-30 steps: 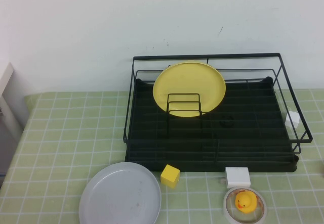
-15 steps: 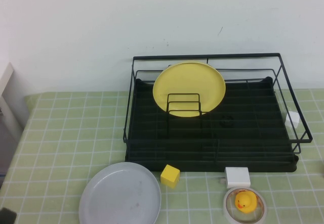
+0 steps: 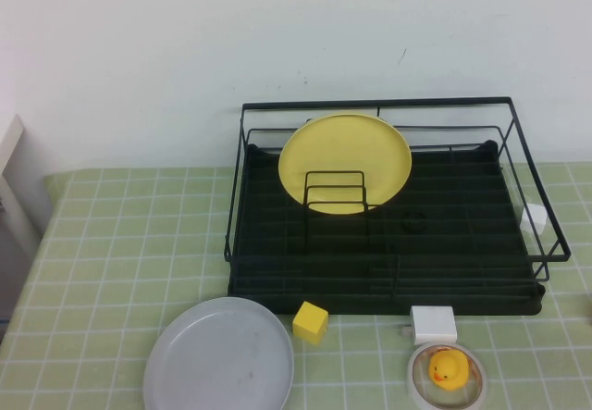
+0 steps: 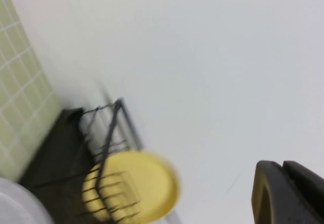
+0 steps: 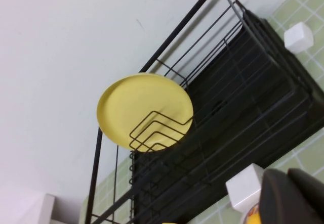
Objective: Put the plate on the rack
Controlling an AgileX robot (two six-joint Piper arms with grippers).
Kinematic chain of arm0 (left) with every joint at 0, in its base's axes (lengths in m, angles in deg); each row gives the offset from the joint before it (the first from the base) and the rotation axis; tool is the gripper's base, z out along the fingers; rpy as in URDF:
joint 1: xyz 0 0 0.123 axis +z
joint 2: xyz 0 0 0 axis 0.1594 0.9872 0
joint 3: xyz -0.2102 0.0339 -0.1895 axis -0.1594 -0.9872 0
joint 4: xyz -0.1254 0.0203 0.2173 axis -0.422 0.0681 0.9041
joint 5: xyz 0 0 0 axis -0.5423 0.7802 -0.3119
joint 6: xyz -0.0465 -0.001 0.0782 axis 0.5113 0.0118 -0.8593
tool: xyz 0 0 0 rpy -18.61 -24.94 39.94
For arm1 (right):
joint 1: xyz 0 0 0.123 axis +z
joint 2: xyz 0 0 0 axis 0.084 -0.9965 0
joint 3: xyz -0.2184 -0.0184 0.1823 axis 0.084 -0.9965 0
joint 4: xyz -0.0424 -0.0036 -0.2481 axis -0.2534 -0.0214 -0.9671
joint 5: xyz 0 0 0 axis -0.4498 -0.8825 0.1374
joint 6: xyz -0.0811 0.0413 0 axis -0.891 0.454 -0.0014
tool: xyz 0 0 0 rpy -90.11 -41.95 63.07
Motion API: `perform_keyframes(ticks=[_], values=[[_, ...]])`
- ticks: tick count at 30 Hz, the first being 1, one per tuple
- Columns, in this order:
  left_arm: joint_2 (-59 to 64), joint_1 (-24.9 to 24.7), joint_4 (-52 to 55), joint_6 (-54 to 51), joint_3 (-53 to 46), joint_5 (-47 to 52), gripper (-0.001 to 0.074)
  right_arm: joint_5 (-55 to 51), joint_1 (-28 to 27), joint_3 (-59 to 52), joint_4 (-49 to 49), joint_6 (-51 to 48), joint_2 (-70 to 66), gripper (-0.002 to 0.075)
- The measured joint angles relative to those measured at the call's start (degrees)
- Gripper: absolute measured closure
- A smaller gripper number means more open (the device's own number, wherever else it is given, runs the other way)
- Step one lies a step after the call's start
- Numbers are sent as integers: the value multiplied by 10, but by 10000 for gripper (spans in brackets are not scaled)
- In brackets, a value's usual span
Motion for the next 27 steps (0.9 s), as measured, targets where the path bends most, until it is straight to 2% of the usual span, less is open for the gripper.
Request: perform_keyframes(ticks=[5, 8, 15, 20, 23, 27], values=[[22, 0, 60, -176, 69, 77, 737, 17, 0, 0, -5, -15, 0, 715], [90, 0, 142, -226, 139, 121, 737, 19, 0, 0, -5, -19, 0, 715], [337, 0, 371, -245, 307, 268, 737, 15, 0, 0, -3, -46, 0, 715], [514, -7, 454, -240, 425, 356, 723, 13, 0, 0, -3, -52, 0, 715], [598, -21, 483, -238, 467, 372, 636, 13, 0, 0, -3, -54, 0, 715], [694, -45, 507, -238, 486, 372, 421, 12, 0, 0, -2, -65, 0, 715]])
